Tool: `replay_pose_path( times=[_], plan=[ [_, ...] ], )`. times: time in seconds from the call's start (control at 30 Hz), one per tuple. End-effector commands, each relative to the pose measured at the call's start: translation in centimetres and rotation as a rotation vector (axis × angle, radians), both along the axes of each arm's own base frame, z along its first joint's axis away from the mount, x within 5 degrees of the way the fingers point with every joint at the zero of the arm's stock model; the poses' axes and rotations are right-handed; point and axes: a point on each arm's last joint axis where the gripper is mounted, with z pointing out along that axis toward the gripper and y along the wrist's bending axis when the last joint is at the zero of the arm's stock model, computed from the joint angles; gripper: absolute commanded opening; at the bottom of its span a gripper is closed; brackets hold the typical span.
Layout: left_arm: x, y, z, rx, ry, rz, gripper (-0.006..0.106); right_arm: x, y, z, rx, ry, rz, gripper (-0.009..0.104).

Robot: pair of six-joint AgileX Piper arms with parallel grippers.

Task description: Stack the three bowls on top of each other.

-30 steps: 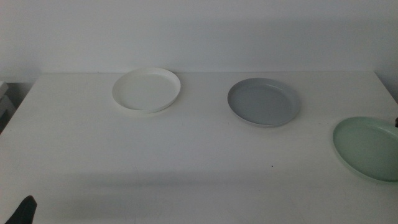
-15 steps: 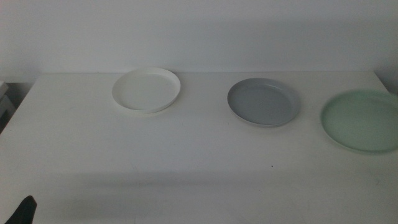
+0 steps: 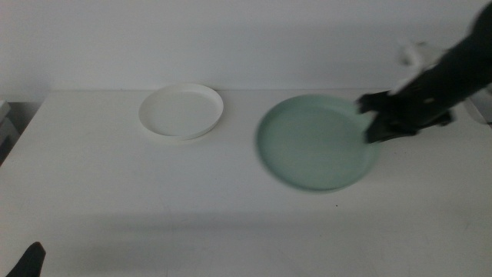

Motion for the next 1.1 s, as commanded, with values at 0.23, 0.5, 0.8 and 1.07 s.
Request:
replay_pose_path(
  times=[0.23, 0.5, 0.8, 1.07],
  plan=[
    [0.0, 0.0, 0.6, -0.028, -0.082, 0.005, 0.09, 0.4, 6.8, -2.5, 0.034, -0.012, 0.1, 0.0],
    [0.0, 0.0, 0.6, -0.028, -0.082, 0.005, 0.09, 1.5, 7.7, -6.7, -0.007, 0.051, 0.11, 0.0],
    [0.0, 0.0, 0.6, -0.028, -0.082, 0.005, 0.09, 1.9, 7.7, -8.3, -0.043, 0.071, 0.124, 0.001],
    [0.0, 0.0, 0.6, -0.028, -0.082, 0.005, 0.09, 1.9, 7.7, -8.1, -0.04, 0.065, 0.122, 0.039]
  ],
)
